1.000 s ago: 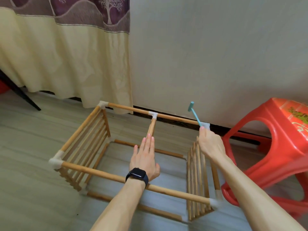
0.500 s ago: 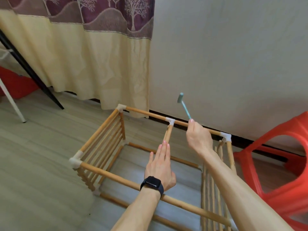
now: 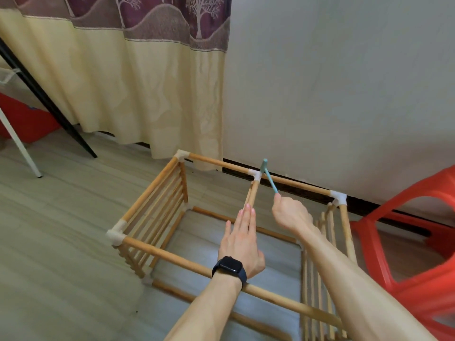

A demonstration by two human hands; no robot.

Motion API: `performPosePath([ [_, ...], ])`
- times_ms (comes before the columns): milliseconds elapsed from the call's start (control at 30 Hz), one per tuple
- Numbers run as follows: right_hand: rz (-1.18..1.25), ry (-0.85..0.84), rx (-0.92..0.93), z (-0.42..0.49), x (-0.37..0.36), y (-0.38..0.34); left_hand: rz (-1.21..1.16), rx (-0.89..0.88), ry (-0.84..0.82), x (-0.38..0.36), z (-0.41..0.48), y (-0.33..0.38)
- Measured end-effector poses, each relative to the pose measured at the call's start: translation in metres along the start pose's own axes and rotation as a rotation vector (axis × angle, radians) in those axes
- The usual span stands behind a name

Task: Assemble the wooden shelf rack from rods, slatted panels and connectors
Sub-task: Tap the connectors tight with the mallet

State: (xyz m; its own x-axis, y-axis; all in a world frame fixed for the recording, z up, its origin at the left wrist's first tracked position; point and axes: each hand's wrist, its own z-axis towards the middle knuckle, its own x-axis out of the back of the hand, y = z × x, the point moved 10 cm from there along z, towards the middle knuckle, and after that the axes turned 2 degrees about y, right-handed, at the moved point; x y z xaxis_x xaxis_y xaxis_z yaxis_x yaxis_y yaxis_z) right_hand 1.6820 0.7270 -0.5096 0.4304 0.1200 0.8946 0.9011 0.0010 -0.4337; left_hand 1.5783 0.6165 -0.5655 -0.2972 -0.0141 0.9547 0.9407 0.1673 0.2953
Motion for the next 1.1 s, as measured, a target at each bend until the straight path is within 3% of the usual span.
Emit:
performPosePath([
  [167, 0.217, 0.169, 0.05, -0.025, 0.025, 0.027, -0.004, 0.016, -0.019, -0.002, 0.013, 0.002],
  [367, 0.316, 0.153, 0.003, -0.088, 0.031, 0.089, -0.181, 0.052, 0.012, 0.011, 0.054, 0.025],
  [567, 0.272, 0.126, 0.141, -0.136, 0.037, 0.101, -0.367, 0.0, 0.106, 0.039, 0.052, 0.042],
  [667, 0.272, 0.148, 0.158, -0.156, 0.031, 0.109, -0.275, -0.048, 0.15, 0.049, 0.03, 0.023],
  [967, 0.132, 0.025, 0.249, -0.186, 0.011, 0.088, -0.007, 0.051, 0.118, 0.044, -0.061, -0.093],
  [1100, 0.425, 0.243, 0.382, -0.193, 0.053, 0.065, 0.043, 0.039, 0.106, 0.035, -0.066, -0.095],
])
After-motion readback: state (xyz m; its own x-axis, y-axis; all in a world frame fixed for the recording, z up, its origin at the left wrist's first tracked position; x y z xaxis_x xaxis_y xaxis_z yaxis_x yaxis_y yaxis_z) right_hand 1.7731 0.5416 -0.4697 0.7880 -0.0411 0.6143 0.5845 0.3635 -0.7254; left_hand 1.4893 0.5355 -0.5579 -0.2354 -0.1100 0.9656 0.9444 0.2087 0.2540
